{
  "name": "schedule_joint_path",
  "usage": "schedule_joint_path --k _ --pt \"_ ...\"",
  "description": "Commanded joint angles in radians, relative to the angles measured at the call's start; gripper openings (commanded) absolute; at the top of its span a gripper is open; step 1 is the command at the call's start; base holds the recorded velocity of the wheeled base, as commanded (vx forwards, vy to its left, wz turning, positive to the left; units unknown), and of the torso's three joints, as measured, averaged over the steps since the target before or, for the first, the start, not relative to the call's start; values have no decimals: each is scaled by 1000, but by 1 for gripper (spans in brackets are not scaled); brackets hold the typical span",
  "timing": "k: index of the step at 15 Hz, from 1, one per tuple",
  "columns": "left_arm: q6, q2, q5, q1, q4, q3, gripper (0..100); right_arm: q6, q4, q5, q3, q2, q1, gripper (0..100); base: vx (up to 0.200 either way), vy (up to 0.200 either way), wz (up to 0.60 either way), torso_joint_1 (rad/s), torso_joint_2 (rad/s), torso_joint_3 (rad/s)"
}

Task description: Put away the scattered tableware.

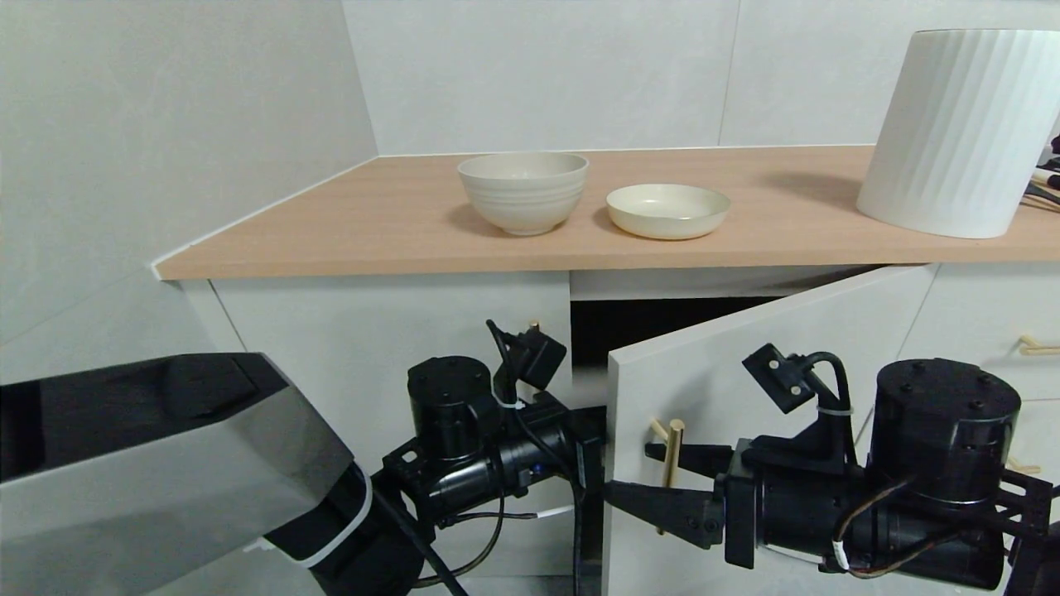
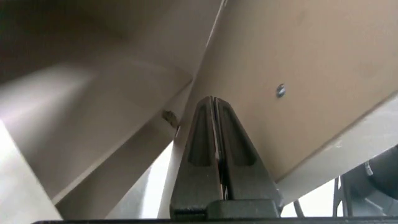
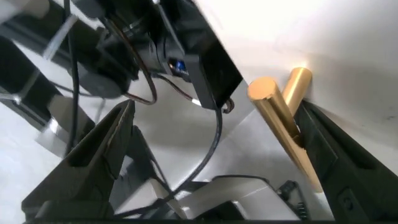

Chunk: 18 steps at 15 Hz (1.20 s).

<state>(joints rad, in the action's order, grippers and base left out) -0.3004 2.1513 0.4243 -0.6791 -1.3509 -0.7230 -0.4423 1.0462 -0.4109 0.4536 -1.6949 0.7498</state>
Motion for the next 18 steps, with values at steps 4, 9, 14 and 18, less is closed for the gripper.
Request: schedule_joint_path --k 4,9,14,18 --pt "1 12 1 -11 -7 -1 0 136 -11 52 -56 -8 -36 100 0 0 0 0 0 0" --pt "1 19 1 -13 -8 0 0 145 -20 53 -69 24 -90 100 0 0 0 0 0 0" --pt "3 10 -2 -22 -74 11 0 174 -241 291 -99 219 -109 100 0 0 0 0 0 0" --pt "3 12 -2 -26 -70 11 0 169 -500 380 -121 466 -56 100 0 0 0 0 0 0"
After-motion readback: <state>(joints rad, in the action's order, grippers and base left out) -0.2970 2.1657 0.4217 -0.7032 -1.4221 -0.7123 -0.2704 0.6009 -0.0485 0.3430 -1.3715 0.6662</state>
